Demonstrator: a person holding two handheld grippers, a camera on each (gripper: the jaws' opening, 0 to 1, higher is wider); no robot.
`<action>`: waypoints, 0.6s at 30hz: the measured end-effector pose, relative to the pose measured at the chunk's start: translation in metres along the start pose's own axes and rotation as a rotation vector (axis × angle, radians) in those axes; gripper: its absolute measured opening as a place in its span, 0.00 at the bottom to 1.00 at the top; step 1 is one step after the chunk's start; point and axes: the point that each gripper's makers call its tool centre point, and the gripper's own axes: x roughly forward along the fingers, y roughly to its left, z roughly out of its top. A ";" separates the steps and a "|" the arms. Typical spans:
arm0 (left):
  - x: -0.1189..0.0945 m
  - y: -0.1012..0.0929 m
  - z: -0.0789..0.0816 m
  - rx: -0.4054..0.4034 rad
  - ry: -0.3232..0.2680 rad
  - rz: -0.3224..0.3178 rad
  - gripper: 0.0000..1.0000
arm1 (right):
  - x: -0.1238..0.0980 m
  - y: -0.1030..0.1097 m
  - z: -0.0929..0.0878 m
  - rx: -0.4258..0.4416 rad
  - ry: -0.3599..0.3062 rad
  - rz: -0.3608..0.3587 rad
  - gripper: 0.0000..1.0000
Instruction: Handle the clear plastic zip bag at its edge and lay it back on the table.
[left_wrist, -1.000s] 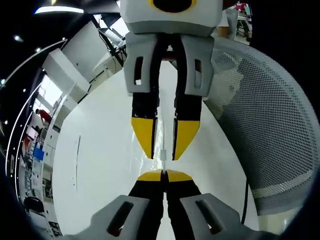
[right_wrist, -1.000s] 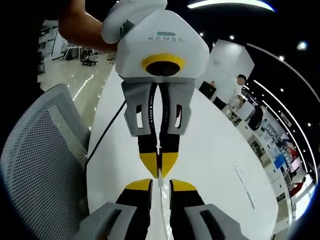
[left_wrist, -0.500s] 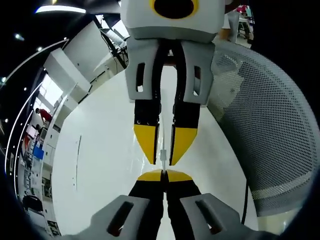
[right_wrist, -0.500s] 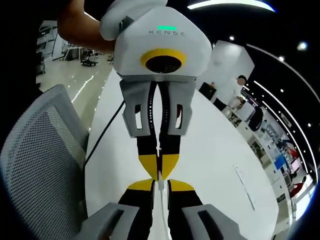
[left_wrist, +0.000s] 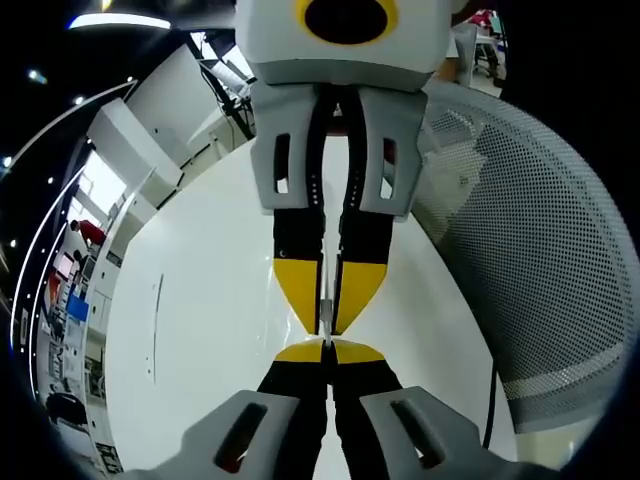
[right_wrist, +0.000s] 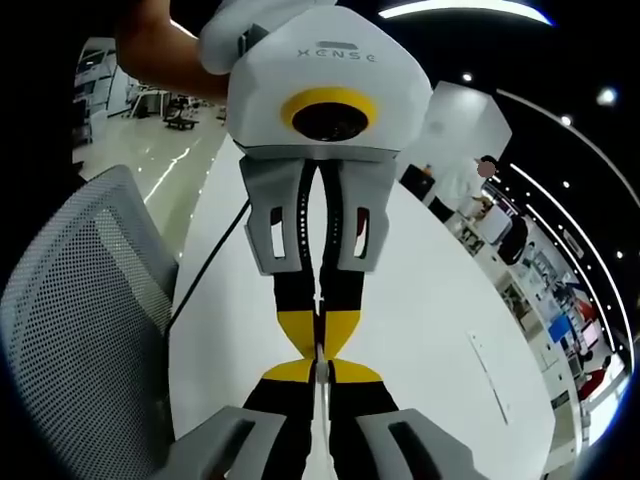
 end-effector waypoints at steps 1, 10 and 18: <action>0.000 0.000 0.000 -0.001 0.000 -0.001 0.00 | 0.000 0.000 0.000 0.000 0.000 0.001 0.00; -0.006 -0.003 -0.005 -0.056 -0.031 0.011 0.00 | 0.004 0.004 0.006 0.015 -0.009 0.019 0.00; -0.008 -0.008 -0.007 -0.078 -0.023 0.006 0.00 | 0.005 0.008 0.007 0.003 -0.001 0.040 0.00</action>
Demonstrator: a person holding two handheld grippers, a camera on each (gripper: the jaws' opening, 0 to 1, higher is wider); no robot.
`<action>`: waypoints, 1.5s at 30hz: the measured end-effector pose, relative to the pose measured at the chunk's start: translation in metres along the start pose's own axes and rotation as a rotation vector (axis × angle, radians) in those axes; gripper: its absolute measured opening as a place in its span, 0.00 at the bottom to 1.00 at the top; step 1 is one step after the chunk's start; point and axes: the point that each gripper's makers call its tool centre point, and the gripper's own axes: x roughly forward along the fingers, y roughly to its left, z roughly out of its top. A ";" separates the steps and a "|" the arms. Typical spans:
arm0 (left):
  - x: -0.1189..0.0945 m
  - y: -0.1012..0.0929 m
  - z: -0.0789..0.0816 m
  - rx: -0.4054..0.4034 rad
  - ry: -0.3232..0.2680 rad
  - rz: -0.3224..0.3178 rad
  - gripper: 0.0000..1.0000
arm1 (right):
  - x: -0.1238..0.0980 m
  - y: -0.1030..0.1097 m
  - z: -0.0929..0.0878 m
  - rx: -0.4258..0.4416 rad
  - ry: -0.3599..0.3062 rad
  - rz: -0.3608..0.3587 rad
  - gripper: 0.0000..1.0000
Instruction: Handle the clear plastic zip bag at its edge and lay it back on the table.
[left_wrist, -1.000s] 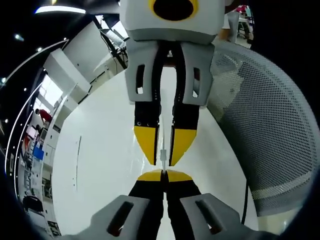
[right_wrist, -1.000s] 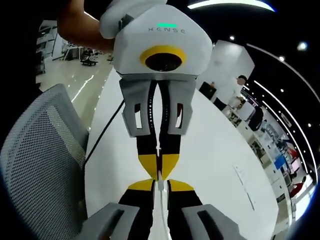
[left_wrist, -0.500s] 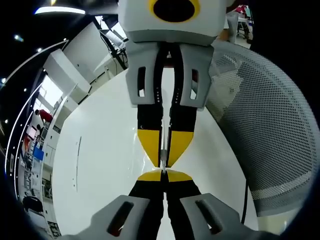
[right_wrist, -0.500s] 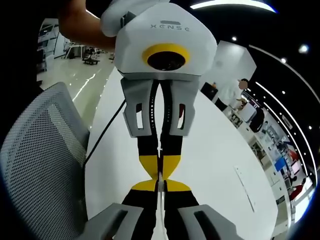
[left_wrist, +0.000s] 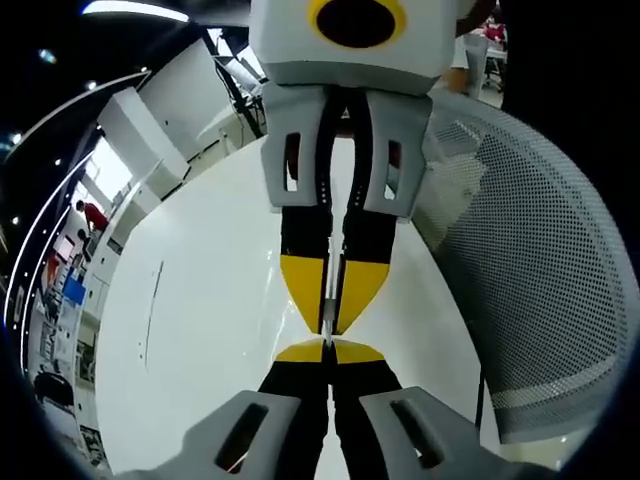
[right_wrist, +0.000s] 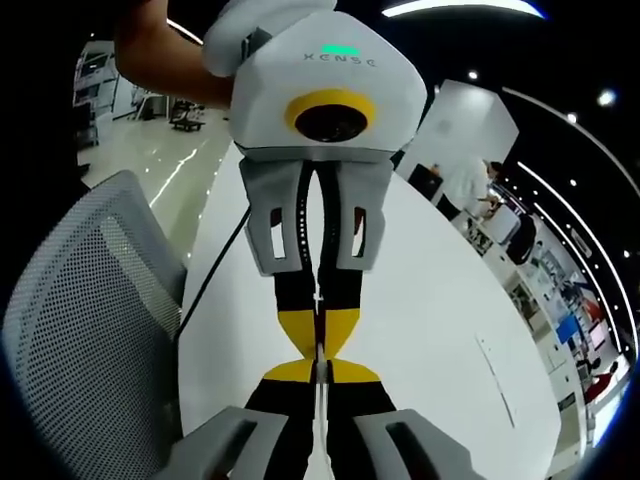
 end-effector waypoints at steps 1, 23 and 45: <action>0.000 -0.001 0.000 -0.006 0.001 -0.004 0.00 | 0.000 0.001 0.000 -0.001 0.000 0.003 0.00; 0.002 0.000 0.003 -0.007 0.022 -0.019 0.00 | -0.005 -0.001 -0.003 0.025 -0.008 -0.015 0.00; -0.002 -0.001 -0.002 -0.026 0.047 -0.012 0.00 | -0.009 -0.001 -0.005 0.041 -0.017 -0.022 0.00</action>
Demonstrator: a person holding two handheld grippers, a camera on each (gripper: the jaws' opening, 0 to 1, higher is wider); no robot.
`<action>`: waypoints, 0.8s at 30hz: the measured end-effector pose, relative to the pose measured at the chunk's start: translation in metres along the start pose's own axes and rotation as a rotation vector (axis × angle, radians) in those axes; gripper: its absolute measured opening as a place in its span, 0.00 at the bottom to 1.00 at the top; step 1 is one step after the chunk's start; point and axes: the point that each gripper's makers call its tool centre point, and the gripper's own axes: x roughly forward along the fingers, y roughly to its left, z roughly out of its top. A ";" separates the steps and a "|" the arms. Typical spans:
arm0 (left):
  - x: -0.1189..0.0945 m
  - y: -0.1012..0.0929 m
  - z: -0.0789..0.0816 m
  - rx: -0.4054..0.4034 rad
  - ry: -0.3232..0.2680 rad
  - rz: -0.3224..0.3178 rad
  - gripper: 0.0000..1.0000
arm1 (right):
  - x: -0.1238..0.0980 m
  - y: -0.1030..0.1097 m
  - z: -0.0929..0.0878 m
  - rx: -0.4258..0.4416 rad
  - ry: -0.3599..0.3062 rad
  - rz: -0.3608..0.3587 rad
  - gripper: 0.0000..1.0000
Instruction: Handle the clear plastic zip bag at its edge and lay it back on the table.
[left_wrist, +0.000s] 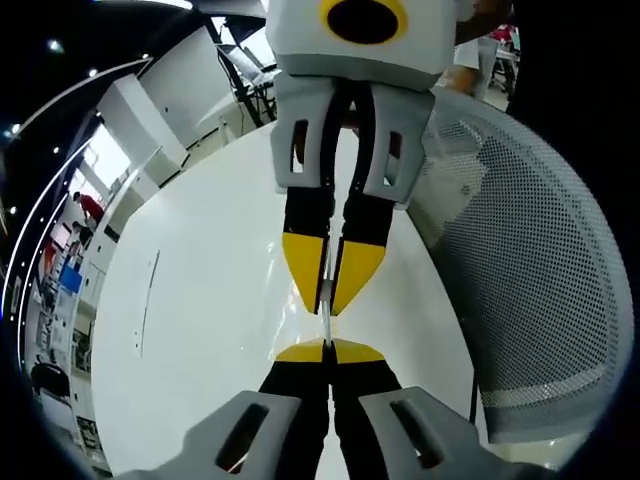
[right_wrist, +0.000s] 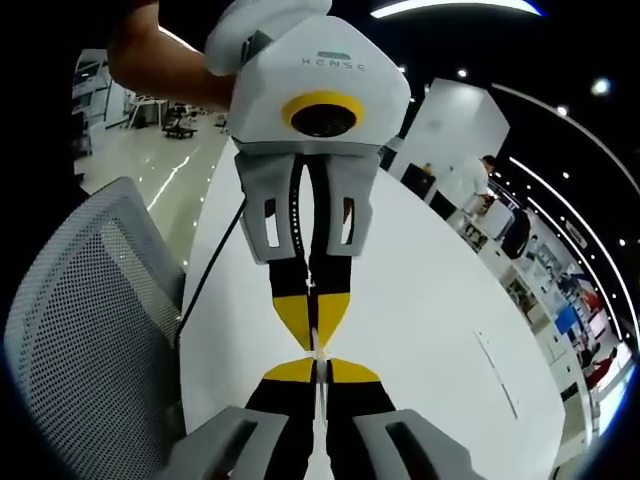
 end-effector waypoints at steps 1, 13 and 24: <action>0.000 0.000 0.000 0.001 0.001 0.000 0.00 | 0.000 0.000 0.000 0.000 0.001 0.000 0.00; 0.000 0.000 0.001 0.001 -0.001 -0.001 0.00 | -0.001 -0.001 0.000 0.004 0.000 -0.006 0.00; -0.001 -0.001 0.001 -0.002 -0.001 -0.002 0.00 | -0.002 0.001 0.000 0.006 -0.001 -0.005 0.00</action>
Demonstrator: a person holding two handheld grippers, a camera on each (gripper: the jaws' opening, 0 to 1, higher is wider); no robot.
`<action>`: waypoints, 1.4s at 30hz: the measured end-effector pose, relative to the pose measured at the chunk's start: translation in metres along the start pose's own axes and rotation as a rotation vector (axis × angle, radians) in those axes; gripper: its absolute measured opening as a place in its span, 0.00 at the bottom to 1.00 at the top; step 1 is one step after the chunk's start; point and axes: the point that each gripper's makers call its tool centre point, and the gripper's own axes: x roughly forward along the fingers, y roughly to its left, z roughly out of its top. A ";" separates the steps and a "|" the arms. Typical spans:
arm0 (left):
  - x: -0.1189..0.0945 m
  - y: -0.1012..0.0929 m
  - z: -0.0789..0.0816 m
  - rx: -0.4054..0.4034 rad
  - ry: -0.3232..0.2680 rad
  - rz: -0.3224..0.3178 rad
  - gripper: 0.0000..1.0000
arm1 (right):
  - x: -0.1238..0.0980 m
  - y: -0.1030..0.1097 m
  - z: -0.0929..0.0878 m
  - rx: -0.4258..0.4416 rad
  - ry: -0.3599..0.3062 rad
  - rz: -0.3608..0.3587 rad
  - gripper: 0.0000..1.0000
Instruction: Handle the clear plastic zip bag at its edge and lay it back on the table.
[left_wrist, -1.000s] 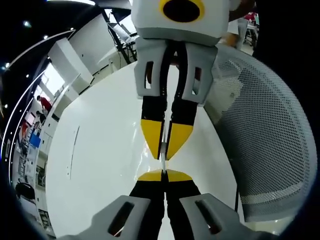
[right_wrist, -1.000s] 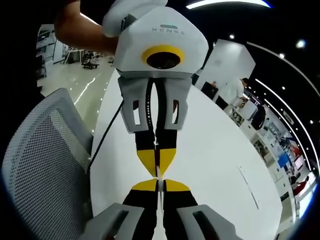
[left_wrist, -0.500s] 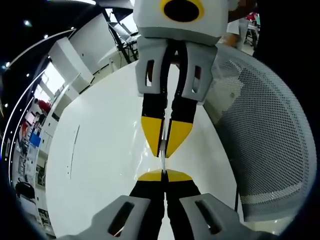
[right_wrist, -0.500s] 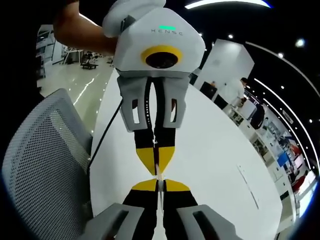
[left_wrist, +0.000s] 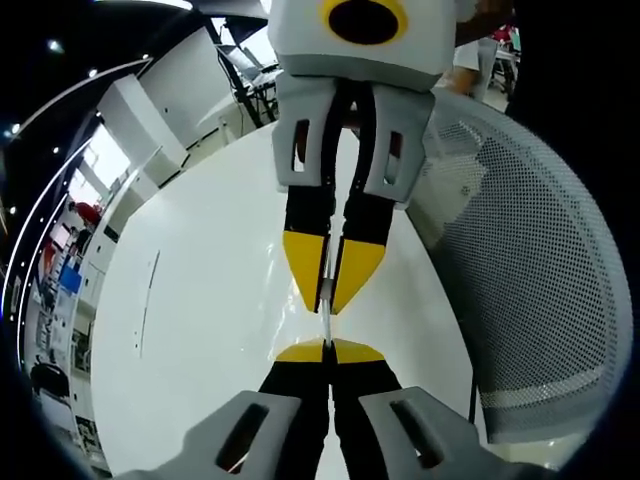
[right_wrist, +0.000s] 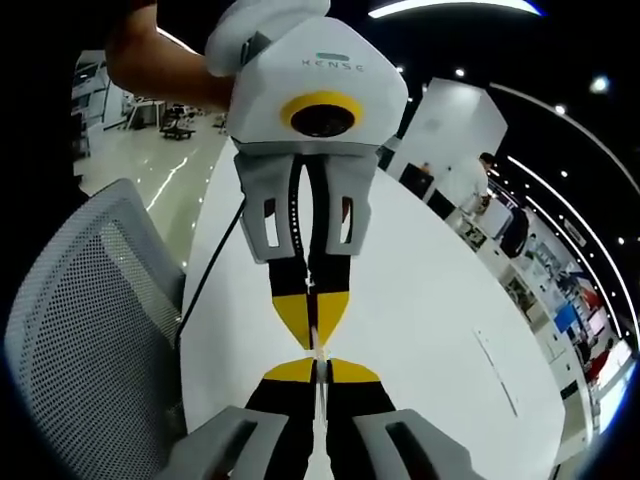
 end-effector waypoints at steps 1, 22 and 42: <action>0.000 0.000 0.000 -0.001 0.000 0.000 0.00 | 0.000 0.000 0.000 0.001 0.000 0.001 0.00; 0.001 -0.003 0.000 -0.007 0.003 -0.009 0.00 | -0.001 0.002 -0.002 0.004 0.007 -0.003 0.00; 0.001 0.000 -0.002 -0.024 -0.003 -0.003 0.00 | -0.001 0.000 -0.003 0.020 0.003 -0.007 0.00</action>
